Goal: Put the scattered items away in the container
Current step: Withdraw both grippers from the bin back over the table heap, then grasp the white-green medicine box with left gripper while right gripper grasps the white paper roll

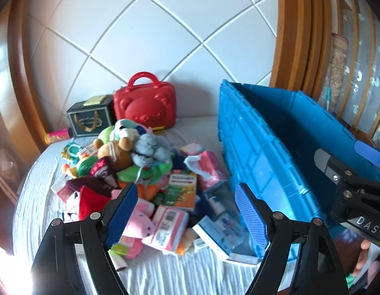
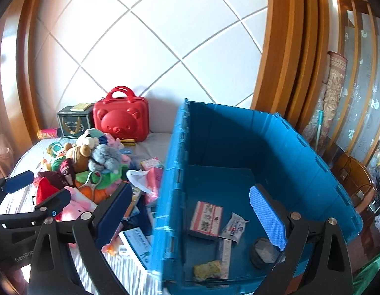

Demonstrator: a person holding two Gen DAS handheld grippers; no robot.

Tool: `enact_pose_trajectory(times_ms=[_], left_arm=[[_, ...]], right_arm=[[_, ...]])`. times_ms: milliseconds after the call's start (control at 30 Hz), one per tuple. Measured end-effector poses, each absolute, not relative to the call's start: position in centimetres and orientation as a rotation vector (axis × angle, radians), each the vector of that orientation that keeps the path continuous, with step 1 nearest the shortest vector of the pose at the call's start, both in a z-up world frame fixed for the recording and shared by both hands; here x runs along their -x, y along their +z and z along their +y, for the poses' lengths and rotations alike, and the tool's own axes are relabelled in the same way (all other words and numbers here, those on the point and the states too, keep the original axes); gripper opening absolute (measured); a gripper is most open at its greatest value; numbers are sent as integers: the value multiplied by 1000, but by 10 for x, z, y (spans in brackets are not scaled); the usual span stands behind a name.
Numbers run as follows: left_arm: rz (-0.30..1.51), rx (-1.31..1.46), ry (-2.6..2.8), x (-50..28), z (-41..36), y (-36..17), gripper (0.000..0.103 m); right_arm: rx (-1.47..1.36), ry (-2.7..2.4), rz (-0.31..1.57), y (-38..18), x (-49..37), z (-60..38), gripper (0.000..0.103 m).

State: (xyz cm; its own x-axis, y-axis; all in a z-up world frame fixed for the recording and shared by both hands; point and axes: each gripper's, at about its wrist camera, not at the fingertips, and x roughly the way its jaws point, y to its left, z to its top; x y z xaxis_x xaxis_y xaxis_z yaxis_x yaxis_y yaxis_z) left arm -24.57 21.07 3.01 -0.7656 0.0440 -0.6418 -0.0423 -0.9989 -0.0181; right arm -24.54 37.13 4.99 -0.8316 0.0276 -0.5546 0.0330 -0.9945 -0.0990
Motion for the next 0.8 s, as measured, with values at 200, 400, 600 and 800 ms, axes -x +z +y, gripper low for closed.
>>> enact_pose_trajectory(times_ms=[200, 400, 600, 800], left_arm=[[-21, 1153, 2965, 241, 113, 3, 82], [-1, 1291, 2982, 238, 30, -38, 82], [-18, 1484, 2909, 239, -31, -105, 82], [-115, 1643, 2851, 235, -64, -165, 81]], right_arm=[[-933, -2908, 173, 29, 250, 288, 97], [-1076, -2815, 137, -24, 258, 227, 97], [-1257, -2754, 105, -86, 260, 197, 97], [-1391, -2611, 160, -145, 260, 168, 89]])
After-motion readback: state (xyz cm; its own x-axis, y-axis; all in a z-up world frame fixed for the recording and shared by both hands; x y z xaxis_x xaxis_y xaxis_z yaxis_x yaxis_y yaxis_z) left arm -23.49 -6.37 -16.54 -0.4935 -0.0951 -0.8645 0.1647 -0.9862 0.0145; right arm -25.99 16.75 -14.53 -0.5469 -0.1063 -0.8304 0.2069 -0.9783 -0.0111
